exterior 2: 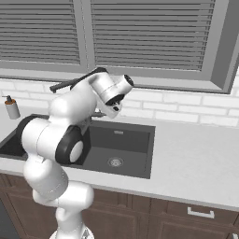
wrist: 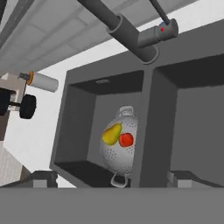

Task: Put the colander in the sink, put the pear, apple in the colander, and turn on the sink faucet and pour water over the colander.

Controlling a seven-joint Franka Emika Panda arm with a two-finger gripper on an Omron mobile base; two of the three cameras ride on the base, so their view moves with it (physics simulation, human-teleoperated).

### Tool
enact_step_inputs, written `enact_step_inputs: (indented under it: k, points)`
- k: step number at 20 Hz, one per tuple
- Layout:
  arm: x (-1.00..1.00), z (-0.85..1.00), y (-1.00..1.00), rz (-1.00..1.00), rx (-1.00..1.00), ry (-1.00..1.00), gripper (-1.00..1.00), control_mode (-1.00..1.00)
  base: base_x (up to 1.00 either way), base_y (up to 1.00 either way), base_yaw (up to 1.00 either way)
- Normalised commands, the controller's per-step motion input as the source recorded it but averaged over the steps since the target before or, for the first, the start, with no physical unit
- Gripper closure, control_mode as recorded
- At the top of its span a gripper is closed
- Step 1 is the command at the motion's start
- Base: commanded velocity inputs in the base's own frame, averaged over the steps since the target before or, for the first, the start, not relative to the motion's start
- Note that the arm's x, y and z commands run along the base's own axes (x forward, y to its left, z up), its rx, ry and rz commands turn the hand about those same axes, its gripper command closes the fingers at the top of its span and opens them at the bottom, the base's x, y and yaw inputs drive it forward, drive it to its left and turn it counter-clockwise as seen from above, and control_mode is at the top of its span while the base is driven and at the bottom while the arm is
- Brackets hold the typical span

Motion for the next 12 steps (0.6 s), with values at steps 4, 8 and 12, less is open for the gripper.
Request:
enact_step_inputs:
  k: [4,8,12]
  points:
    - [0.14,-0.38,0.28,0.0,0.0,-0.28,-1.0,-1.0,0.0,0.0,0.0]
    - [0.24,-0.36,0.23,0.0,0.0,-0.22,-1.0,-1.0,0.0,0.0,0.0]
    - [0.46,-0.34,-0.01,0.0,0.0,-0.05,-1.0,-1.0,0.0,0.0,0.0]
